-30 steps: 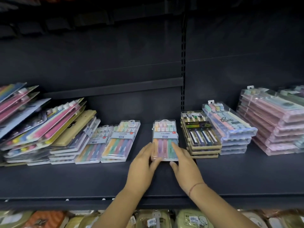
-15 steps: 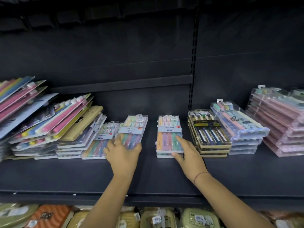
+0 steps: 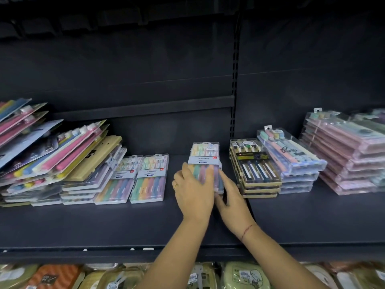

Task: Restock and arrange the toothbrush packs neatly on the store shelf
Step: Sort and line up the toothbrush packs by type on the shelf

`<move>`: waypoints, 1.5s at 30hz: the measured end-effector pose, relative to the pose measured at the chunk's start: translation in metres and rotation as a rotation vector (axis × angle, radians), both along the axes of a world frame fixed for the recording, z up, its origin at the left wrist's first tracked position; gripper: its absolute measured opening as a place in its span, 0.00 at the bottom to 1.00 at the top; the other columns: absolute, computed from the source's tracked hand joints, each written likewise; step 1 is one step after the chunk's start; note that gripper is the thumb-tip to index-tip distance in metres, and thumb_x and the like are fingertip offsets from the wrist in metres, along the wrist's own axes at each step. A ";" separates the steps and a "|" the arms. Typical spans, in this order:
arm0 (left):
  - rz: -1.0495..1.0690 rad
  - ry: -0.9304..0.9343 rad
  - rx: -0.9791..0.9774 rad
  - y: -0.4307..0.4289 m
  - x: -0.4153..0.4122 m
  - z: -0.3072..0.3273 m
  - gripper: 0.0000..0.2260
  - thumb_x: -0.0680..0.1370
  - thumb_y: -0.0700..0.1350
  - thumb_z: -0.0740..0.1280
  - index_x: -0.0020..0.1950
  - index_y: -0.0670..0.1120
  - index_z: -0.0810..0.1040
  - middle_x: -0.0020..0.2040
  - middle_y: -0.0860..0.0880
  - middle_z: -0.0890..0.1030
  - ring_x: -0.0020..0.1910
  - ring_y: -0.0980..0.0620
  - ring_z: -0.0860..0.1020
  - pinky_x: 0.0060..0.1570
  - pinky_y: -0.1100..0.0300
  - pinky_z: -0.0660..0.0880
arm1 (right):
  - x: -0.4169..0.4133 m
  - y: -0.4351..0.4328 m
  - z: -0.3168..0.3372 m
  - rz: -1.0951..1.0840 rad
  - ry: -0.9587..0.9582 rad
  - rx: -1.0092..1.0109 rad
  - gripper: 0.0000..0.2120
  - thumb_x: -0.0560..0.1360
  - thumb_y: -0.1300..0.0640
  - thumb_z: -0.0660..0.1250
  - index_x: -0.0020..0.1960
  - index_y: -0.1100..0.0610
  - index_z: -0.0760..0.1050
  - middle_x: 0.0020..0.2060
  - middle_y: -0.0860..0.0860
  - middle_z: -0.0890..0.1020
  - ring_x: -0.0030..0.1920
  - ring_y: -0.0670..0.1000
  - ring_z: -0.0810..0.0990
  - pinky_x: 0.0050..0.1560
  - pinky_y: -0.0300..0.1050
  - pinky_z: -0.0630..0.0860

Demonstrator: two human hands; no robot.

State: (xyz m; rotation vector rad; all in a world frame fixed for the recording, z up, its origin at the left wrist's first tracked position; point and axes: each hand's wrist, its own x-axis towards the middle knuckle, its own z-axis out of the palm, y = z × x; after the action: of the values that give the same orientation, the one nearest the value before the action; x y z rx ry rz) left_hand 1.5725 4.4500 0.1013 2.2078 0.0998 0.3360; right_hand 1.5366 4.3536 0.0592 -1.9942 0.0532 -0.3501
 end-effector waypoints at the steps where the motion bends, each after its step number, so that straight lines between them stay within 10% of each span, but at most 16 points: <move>1: -0.022 0.039 -0.075 0.003 0.002 0.001 0.33 0.79 0.63 0.59 0.79 0.47 0.57 0.74 0.44 0.64 0.72 0.45 0.64 0.69 0.49 0.65 | 0.000 0.000 0.000 -0.003 -0.005 -0.007 0.32 0.80 0.62 0.63 0.77 0.44 0.55 0.74 0.45 0.63 0.72 0.40 0.62 0.67 0.28 0.58; 8: -0.173 0.288 -0.640 0.008 -0.001 0.009 0.22 0.85 0.50 0.55 0.78 0.49 0.60 0.73 0.52 0.68 0.64 0.56 0.69 0.59 0.63 0.63 | -0.002 0.001 0.005 -0.032 -0.018 0.063 0.29 0.82 0.59 0.61 0.78 0.44 0.54 0.74 0.42 0.62 0.72 0.37 0.59 0.64 0.22 0.56; 24: -0.270 0.337 -0.631 -0.007 -0.011 0.007 0.21 0.85 0.53 0.50 0.79 0.53 0.57 0.67 0.59 0.66 0.64 0.59 0.66 0.63 0.63 0.61 | -0.044 0.021 0.004 -0.250 0.078 0.264 0.29 0.81 0.59 0.59 0.79 0.50 0.52 0.76 0.43 0.60 0.75 0.44 0.60 0.76 0.46 0.58; 31: -0.025 -0.070 -0.075 0.107 0.015 -0.001 0.18 0.85 0.46 0.55 0.73 0.42 0.69 0.71 0.46 0.72 0.72 0.48 0.67 0.72 0.56 0.61 | -0.050 0.075 0.024 -0.016 -0.130 -0.133 0.16 0.79 0.60 0.61 0.65 0.47 0.71 0.65 0.37 0.67 0.68 0.37 0.64 0.67 0.24 0.55; 36: 0.062 -0.060 0.435 0.177 0.031 -0.035 0.24 0.83 0.51 0.50 0.69 0.38 0.74 0.67 0.37 0.75 0.70 0.38 0.69 0.70 0.41 0.62 | 0.022 0.116 0.027 0.312 -0.124 -0.637 0.27 0.82 0.53 0.57 0.79 0.54 0.54 0.79 0.48 0.51 0.79 0.49 0.45 0.74 0.41 0.35; 41: 0.026 0.041 0.643 0.185 0.024 -0.040 0.42 0.72 0.62 0.32 0.77 0.45 0.64 0.77 0.46 0.64 0.78 0.48 0.57 0.75 0.47 0.47 | 0.046 0.133 0.013 0.428 0.002 -0.818 0.31 0.83 0.47 0.55 0.80 0.54 0.45 0.80 0.48 0.45 0.78 0.47 0.40 0.75 0.42 0.38; 45: -0.055 0.059 0.675 0.163 0.016 -0.036 0.38 0.74 0.60 0.33 0.79 0.49 0.60 0.79 0.50 0.59 0.79 0.53 0.52 0.76 0.50 0.42 | 0.031 0.115 0.005 0.327 0.036 -0.803 0.33 0.82 0.44 0.54 0.80 0.53 0.43 0.79 0.47 0.44 0.78 0.47 0.39 0.76 0.42 0.39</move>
State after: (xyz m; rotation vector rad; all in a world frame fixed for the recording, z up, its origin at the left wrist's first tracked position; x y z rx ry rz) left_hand 1.5880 4.6126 0.0653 2.8819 -0.0535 0.3012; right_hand 1.5673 4.4682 0.0645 -2.7430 -0.4522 -0.1218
